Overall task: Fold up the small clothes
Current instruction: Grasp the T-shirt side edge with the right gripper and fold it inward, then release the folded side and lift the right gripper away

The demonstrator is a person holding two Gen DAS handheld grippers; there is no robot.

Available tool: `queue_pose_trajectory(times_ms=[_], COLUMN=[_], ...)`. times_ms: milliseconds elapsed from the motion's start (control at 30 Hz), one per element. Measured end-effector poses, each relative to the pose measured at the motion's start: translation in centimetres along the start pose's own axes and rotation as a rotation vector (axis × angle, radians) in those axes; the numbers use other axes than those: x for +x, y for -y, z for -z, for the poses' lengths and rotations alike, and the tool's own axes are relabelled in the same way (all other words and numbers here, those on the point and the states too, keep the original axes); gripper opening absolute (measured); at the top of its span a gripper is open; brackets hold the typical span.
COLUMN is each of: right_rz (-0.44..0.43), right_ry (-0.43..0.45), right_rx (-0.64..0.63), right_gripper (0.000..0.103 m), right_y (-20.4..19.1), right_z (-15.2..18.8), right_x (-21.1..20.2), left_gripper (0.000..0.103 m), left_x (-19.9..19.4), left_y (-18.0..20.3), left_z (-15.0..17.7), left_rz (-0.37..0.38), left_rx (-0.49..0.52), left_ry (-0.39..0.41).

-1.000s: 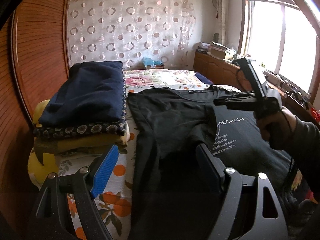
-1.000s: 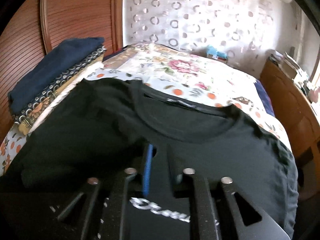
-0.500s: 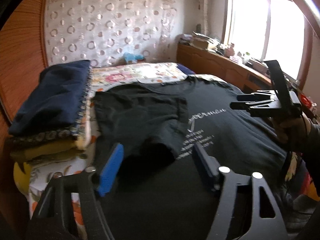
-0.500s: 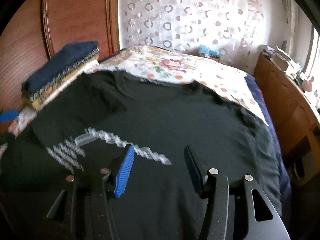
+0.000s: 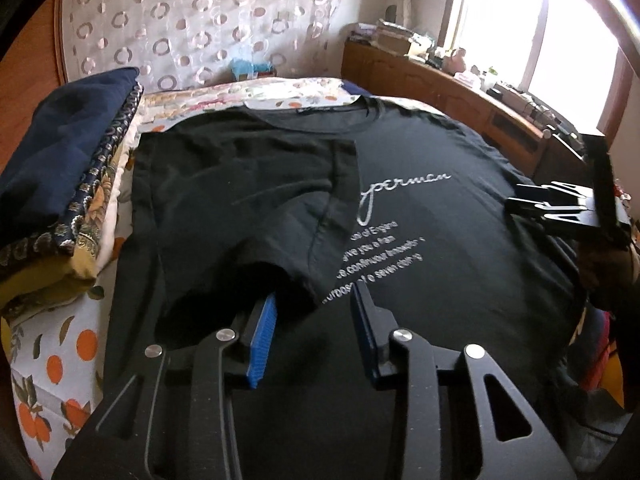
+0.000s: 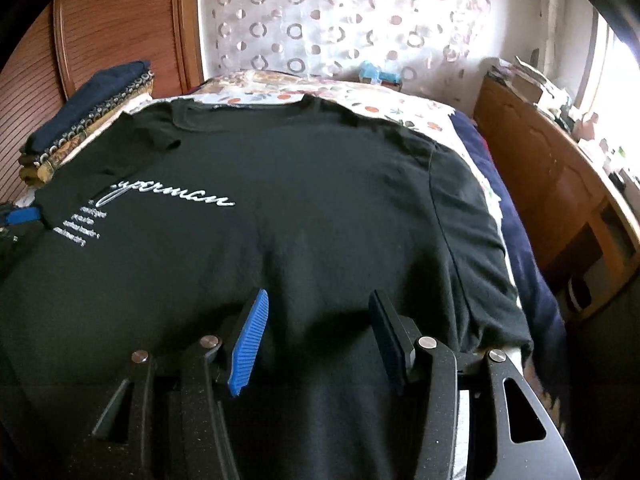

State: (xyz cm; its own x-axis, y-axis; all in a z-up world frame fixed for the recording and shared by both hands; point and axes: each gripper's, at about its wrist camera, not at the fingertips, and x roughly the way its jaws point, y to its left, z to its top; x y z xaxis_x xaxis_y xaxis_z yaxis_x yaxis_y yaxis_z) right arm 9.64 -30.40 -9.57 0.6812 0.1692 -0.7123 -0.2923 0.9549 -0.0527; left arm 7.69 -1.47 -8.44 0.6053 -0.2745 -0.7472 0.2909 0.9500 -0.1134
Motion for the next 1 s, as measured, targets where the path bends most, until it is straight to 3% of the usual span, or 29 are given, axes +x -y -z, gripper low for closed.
queue_pose_trajectory(times_ms=[100, 167, 300, 600, 733, 867, 933, 1000], right_rz=[0.014, 0.026, 0.01, -0.003, -0.008, -0.014, -0.016, -0.017], right_ry=[0.008, 0.014, 0.01, 0.004, 0.003, 0.0, -0.001, -0.001], right_rx=[-0.009, -0.023, -0.011, 0.002, 0.006, 0.013, 0.016, 0.017], right_gripper=[0.054, 0.054, 0.054, 0.054, 0.055, 0.055, 0.055, 0.055], right_y=[-0.4, -0.9, -0.6, 0.4, 0.6, 0.8, 0.8, 0.9], right_z=[0.1, 0.2, -0.5, -1.0, -1.0, -1.0, -1.0, -1.0], right_x=[-0.5, -0.8, 0.0, 0.2, 0.1, 0.1, 0.2, 0.2], left_gripper=[0.036, 0.021, 0.013, 0.013, 0.02, 0.044, 0.048, 0.061], left_x=[0.7, 0.8, 0.4, -1.2, -2.1, -3.8, -4.6, -5.2], left_y=[0.0, 0.2, 0.4, 1.9, 2.5, 2.7, 2.7, 2.7], left_z=[-0.2, -0.3, -0.2, 0.0, 0.1, -0.1, -0.5, -0.7], left_rz=[-0.004, -0.013, 0.038, 0.076, 0.072, 0.056, 0.05, 0.037], left_rx=[0.005, 0.015, 0.005, -0.019, -0.006, 0.005, 0.009, 0.016], left_ry=[-0.02, -0.026, -0.027, -0.028, -0.003, 0.071, 0.107, 0.144])
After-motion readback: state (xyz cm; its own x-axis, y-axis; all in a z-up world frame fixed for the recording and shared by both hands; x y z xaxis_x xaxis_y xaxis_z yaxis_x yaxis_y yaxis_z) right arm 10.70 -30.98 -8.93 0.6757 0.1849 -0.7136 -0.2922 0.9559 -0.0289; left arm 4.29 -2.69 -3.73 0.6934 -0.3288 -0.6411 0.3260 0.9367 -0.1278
